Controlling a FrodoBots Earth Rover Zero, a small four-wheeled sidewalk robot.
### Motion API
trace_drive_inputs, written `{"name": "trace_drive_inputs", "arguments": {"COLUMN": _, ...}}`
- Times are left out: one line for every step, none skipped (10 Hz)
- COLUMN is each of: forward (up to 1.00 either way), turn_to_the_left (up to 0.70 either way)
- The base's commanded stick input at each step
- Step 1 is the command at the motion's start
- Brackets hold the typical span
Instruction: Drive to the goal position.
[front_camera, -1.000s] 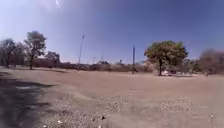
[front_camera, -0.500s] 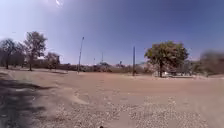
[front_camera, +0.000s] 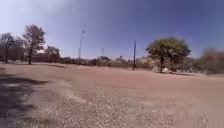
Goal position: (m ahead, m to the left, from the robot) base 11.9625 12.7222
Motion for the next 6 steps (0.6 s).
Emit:
{"name": "trace_drive_inputs", "arguments": {"forward": 0.50, "turn_to_the_left": 0.00}}
{"name": "trace_drive_inputs", "arguments": {"forward": 0.50, "turn_to_the_left": 0.00}}
{"name": "trace_drive_inputs", "arguments": {"forward": 0.50, "turn_to_the_left": 0.00}}
{"name": "trace_drive_inputs", "arguments": {"forward": 0.50, "turn_to_the_left": 0.00}}
{"name": "trace_drive_inputs", "arguments": {"forward": 0.50, "turn_to_the_left": 0.00}}
{"name": "trace_drive_inputs", "arguments": {"forward": 0.50, "turn_to_the_left": 0.00}}
